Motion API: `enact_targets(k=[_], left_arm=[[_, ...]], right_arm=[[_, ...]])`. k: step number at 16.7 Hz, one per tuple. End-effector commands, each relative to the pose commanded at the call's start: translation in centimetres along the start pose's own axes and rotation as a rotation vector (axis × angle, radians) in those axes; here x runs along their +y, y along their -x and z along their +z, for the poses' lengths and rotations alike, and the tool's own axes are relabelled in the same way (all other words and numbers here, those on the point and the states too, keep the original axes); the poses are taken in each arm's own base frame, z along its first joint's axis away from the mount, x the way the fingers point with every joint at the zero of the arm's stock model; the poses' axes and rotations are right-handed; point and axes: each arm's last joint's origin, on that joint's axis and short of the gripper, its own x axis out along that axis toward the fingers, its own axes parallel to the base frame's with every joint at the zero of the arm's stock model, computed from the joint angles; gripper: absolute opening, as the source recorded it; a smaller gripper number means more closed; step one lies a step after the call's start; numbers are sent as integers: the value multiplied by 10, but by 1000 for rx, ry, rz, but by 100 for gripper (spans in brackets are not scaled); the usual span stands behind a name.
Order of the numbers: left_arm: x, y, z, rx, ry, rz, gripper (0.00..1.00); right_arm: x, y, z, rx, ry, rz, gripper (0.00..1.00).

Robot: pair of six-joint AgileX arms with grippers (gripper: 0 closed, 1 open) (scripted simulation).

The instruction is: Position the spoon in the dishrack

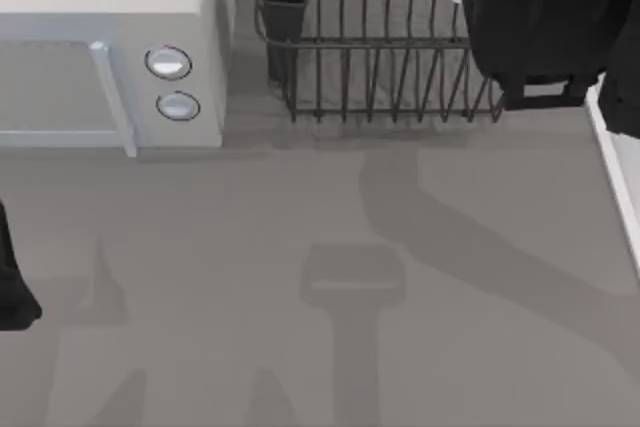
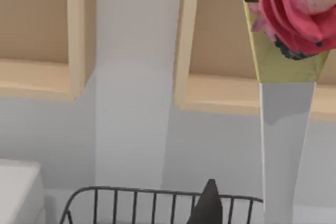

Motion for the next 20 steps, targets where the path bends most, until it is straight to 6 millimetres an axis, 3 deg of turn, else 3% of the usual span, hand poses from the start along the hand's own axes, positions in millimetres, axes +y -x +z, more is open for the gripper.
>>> enact_targets(k=[3,8,10,13,16,20], left_arm=[[0,0,0,0,0,0,100],[0,0,0,0,0,0,100],[0,0,0,0,0,0,100],[0,0,0,0,0,0,100],[0,0,0,0,0,0,100],[0,0,0,0,0,0,100]], right_arm=[[6,15,6,-34,-82,6,0],[7,12,5,-30,-77,6,0],[14,1,-3,-28,-74,5,0],[34,-38,-32,-25,-71,8,0],[48,-93,-77,-33,-84,10,0],[39,-160,-146,-46,-95,8,0]])
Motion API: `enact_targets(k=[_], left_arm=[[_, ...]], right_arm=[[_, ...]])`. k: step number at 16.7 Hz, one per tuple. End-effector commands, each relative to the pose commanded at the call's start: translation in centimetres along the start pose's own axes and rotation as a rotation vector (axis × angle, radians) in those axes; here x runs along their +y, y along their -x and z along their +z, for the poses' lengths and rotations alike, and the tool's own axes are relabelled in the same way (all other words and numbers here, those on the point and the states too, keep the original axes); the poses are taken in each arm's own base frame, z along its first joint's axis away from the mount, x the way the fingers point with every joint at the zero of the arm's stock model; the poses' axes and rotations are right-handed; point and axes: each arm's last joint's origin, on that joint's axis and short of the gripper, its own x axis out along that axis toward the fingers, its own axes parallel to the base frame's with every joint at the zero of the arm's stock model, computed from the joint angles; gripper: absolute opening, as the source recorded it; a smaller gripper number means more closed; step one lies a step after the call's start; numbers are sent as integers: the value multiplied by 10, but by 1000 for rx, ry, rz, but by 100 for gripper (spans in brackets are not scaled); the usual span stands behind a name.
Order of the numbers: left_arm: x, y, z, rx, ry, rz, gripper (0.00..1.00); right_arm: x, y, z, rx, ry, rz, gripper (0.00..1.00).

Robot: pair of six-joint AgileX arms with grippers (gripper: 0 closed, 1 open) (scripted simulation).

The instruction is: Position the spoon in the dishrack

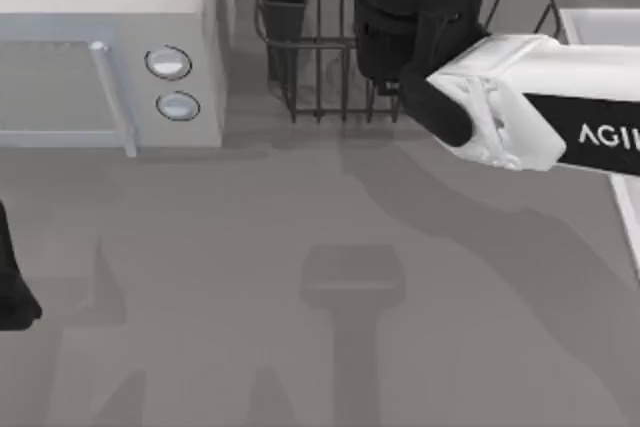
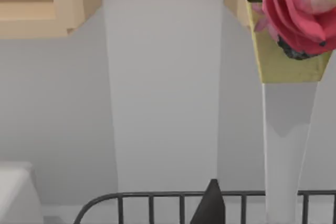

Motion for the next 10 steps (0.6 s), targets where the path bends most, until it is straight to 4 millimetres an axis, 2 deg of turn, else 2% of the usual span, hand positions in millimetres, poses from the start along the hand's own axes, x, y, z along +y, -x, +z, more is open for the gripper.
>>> enact_targets(k=[3,8,10], left_arm=[[0,0,0,0,0,0,100],[0,0,0,0,0,0,100],[0,0,0,0,0,0,100]], right_arm=[[-17,-26,-35,10,11,-2,0],[-20,-29,-40,12,13,-2,0],[-20,-29,-40,12,13,-2,15]])
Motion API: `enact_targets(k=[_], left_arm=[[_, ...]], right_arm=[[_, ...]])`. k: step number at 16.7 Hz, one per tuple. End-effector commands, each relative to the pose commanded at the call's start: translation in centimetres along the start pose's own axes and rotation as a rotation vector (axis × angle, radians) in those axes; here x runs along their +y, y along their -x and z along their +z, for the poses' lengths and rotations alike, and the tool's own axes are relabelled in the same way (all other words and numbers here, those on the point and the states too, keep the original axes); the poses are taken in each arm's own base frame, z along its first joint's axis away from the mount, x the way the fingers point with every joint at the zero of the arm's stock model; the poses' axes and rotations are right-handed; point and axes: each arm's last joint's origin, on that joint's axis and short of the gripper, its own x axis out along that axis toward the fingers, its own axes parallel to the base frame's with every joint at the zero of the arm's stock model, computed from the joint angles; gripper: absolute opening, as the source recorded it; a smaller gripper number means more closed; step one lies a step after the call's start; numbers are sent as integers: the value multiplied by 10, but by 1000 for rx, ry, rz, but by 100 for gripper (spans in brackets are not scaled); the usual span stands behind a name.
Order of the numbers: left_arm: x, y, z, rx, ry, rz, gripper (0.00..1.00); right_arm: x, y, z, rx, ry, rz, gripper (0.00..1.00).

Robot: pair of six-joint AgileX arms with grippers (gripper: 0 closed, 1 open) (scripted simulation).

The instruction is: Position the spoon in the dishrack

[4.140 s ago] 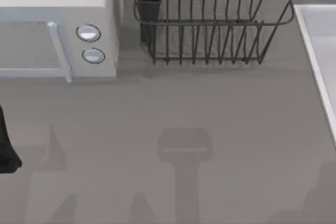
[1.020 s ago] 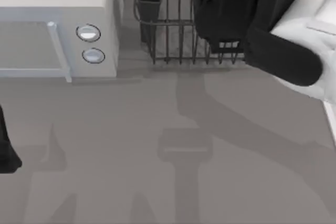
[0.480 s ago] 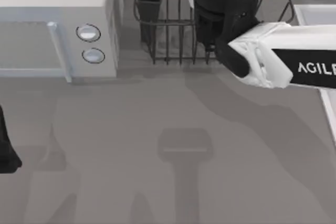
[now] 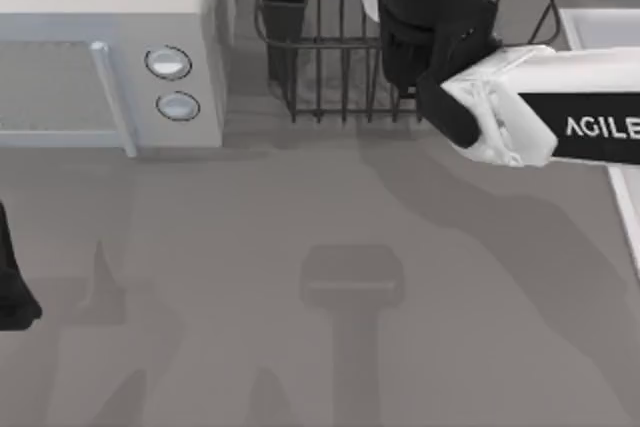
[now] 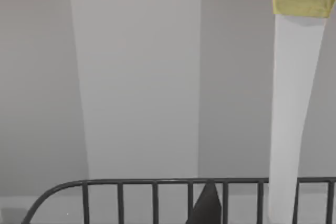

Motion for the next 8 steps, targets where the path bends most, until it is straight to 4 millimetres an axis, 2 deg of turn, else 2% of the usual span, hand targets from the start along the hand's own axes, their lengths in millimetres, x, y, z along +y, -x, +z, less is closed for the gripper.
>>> enact_targets(k=[8], left_arm=[[0,0,0,0,0,0,100]], right_arm=[[0,0,0,0,0,0,75]])
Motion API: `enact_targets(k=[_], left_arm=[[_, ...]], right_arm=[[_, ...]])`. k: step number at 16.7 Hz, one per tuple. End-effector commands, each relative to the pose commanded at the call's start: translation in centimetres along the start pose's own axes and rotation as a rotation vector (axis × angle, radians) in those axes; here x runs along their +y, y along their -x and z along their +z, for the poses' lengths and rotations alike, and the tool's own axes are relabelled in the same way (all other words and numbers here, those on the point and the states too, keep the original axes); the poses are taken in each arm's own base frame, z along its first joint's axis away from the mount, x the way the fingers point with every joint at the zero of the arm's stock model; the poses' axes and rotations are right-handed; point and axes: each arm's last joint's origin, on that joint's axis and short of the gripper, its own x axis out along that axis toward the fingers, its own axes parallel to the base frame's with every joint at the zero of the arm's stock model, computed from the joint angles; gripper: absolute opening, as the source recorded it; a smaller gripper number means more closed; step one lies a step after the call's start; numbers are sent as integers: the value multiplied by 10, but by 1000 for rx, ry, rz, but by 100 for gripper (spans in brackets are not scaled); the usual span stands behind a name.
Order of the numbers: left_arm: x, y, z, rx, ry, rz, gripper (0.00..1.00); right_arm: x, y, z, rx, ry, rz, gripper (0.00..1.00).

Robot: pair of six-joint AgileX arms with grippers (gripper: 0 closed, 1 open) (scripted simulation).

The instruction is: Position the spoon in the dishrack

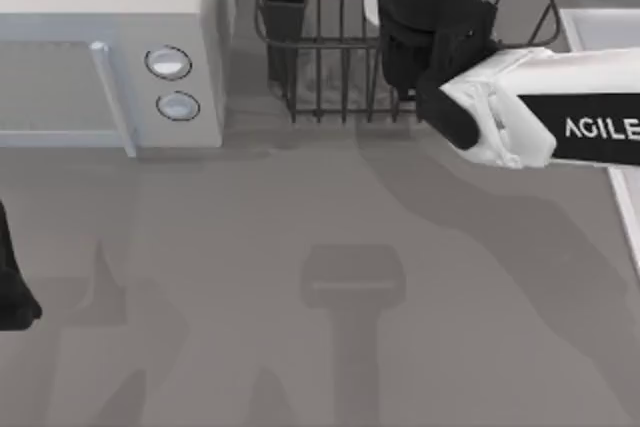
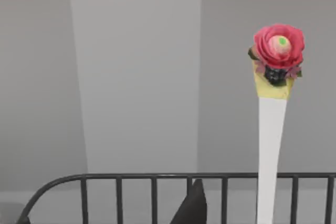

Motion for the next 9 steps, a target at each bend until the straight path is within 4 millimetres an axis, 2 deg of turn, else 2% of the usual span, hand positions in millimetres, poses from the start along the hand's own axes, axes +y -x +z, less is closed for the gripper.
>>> enact_targets(k=[3,9], left_arm=[[0,0,0,0,0,0,100],[0,0,0,0,0,0,100]], right_arm=[[0,0,0,0,0,0,98],[0,0,0,0,0,0,100]])
